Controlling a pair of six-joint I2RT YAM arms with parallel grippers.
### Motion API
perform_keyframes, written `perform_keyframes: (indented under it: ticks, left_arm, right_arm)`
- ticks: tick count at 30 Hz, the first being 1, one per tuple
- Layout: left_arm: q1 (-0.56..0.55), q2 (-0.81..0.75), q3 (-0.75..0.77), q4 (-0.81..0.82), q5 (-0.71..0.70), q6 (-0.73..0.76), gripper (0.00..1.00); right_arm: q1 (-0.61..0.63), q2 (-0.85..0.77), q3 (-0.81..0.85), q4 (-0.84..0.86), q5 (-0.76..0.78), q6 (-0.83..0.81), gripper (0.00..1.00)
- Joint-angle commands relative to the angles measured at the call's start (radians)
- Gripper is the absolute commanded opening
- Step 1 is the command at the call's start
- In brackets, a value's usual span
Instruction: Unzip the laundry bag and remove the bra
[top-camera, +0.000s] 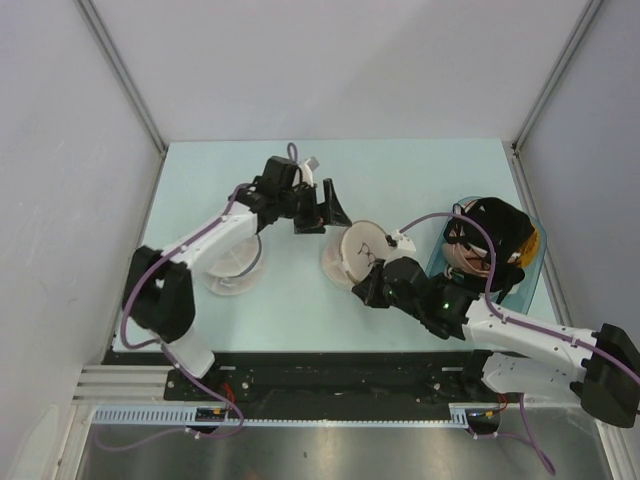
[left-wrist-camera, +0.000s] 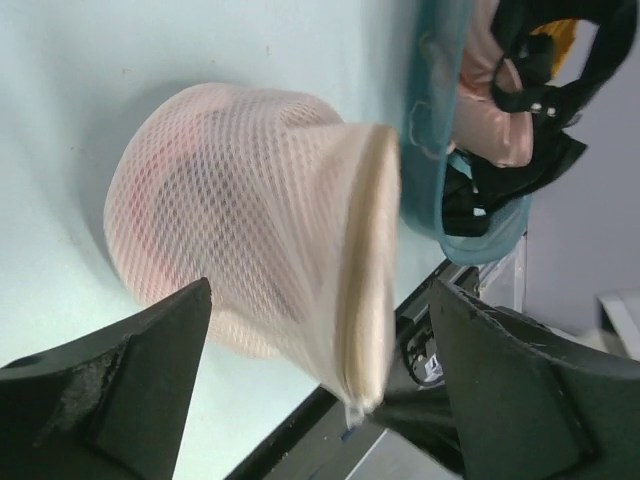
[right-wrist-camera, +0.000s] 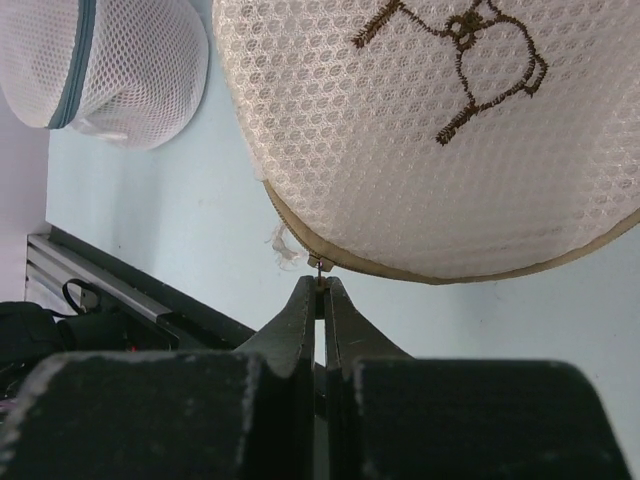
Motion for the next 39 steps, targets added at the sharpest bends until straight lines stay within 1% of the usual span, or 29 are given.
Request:
perform_keyframes:
  ticks: [1,2,3,4,5,6,7,10,14,15,18,19,23,25,26,27,29,34,39]
  left_arm:
    - [0.016,-0.259,-0.074,0.003,-0.036,-0.006,0.95]
    - [0.016,-0.295,-0.112,0.040,-0.022,-0.032,0.95]
    - [0.015,-0.324,-0.196,0.071,-0.002,-0.069,0.94]
    - [0.010,-0.348,-0.243,0.142,0.012,-0.150,0.91]
    - [0.003,-0.396,-0.286,0.173,0.022,-0.188,0.91]
    - [-0.016,-0.411,-0.351,0.198,0.027,-0.243,0.90]
    - [-0.025,-0.425,-0.372,0.223,0.025,-0.258,0.89]
    - [-0.060,-0.441,-0.393,0.209,-0.025,-0.270,0.89]
    - [-0.100,-0.393,-0.407,0.238,-0.024,-0.287,0.89]
    - [-0.111,-0.372,-0.416,0.250,-0.022,-0.295,0.88]
    - [-0.123,-0.343,-0.430,0.307,-0.030,-0.304,0.82]
    - [-0.126,-0.320,-0.429,0.316,-0.025,-0.307,0.76]
    - [-0.145,-0.275,-0.421,0.353,-0.019,-0.318,0.62]
    - [-0.157,-0.255,-0.415,0.362,-0.019,-0.315,0.51]
    - [-0.160,-0.249,-0.410,0.367,-0.005,-0.310,0.44]
    - [-0.162,-0.243,-0.397,0.367,0.004,-0.298,0.22]
    - [-0.162,-0.241,-0.355,0.317,0.012,-0.273,0.01]
    - [-0.139,-0.298,-0.288,0.173,-0.062,-0.163,0.01]
    - [-0.093,-0.333,-0.239,0.117,-0.030,-0.123,0.00]
  right_arm:
    - [0.007,-0.001,-0.006,-0.005,0.045,0.065,0.00]
    - [0.005,0.009,-0.006,-0.001,0.045,0.066,0.00]
    - [0.004,0.016,-0.008,0.009,0.043,0.068,0.00]
    - [0.004,0.022,-0.008,0.017,0.040,0.069,0.00]
    - [0.002,0.029,-0.006,0.022,0.039,0.071,0.00]
    - [0.002,0.037,-0.008,0.031,0.037,0.073,0.00]
    - [0.002,0.042,-0.006,0.034,0.036,0.074,0.00]
    - [0.000,0.043,-0.008,0.035,0.032,0.077,0.00]
    - [0.000,0.034,-0.008,0.026,0.039,0.076,0.00]
    - [0.002,0.033,-0.006,0.020,0.042,0.076,0.00]
    - [0.002,0.019,-0.008,0.011,0.045,0.077,0.00]
    - [0.002,0.014,-0.008,0.011,0.045,0.077,0.00]
    - [0.002,0.010,-0.008,-0.001,0.045,0.079,0.00]
    - [0.002,0.006,-0.006,-0.003,0.045,0.079,0.00]
    - [0.002,0.008,-0.006,0.000,0.043,0.074,0.00]
    - [0.002,0.006,-0.006,0.003,0.031,0.070,0.00]
    - [-0.001,0.010,-0.006,0.002,0.028,0.053,0.00]
    - [-0.071,0.005,-0.009,-0.064,0.008,0.019,0.00]
    - [-0.136,-0.023,-0.008,-0.147,-0.004,-0.052,0.00]
